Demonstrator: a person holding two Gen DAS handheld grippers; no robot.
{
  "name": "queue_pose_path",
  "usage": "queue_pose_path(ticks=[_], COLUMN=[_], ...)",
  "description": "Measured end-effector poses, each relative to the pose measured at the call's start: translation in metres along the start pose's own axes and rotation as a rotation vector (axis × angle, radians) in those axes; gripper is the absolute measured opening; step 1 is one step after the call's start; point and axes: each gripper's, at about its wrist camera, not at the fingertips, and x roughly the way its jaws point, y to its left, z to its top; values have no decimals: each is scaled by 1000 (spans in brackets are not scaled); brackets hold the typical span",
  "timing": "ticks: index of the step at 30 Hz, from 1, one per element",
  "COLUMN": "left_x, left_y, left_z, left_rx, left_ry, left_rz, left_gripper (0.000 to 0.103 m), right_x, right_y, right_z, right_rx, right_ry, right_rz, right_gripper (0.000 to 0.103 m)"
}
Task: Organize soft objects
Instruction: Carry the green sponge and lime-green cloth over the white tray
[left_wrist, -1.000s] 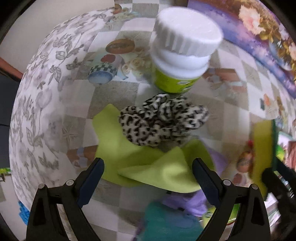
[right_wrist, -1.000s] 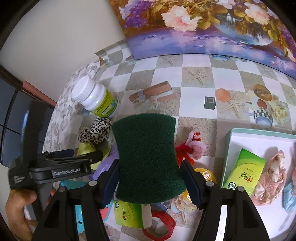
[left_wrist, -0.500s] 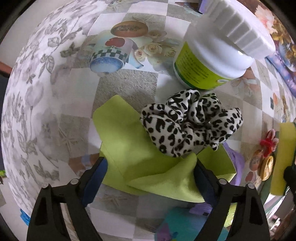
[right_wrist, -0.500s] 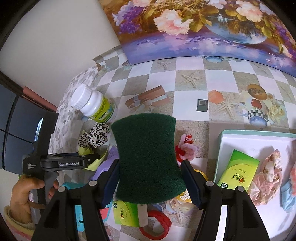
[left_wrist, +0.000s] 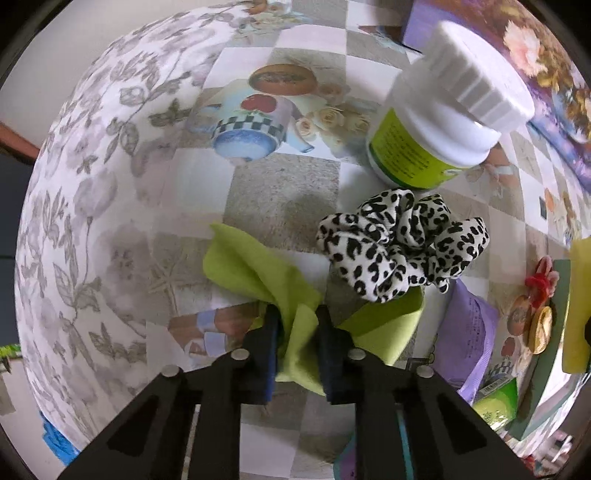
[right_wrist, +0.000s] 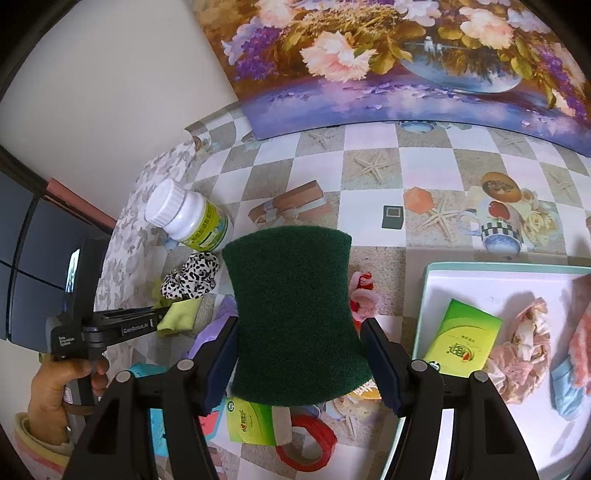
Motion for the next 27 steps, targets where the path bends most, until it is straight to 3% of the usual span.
queue_pose_path(ticks=[6, 13, 20, 27], left_x=[-21, -105, -165, -180], left_y=[24, 30, -43, -140], left_z=[-15, -43, -64, -94], left_rx=[-75, -119, -92, 24], left_ry=[-52, -231, -412, -464], left_rz=[-49, -58, -148, -270], left_gripper=[16, 16, 16, 16], right_x=[-18, -50, -93, -130], right_y=[-8, -19, -36, -72], right_z=[-1, -3, -13, -35], right_rx=[15, 27, 47, 120], right_ry=[-25, -71, -137, -186], right_rz=[2, -24, -83, -137], right_gripper=[68, 68, 68, 68])
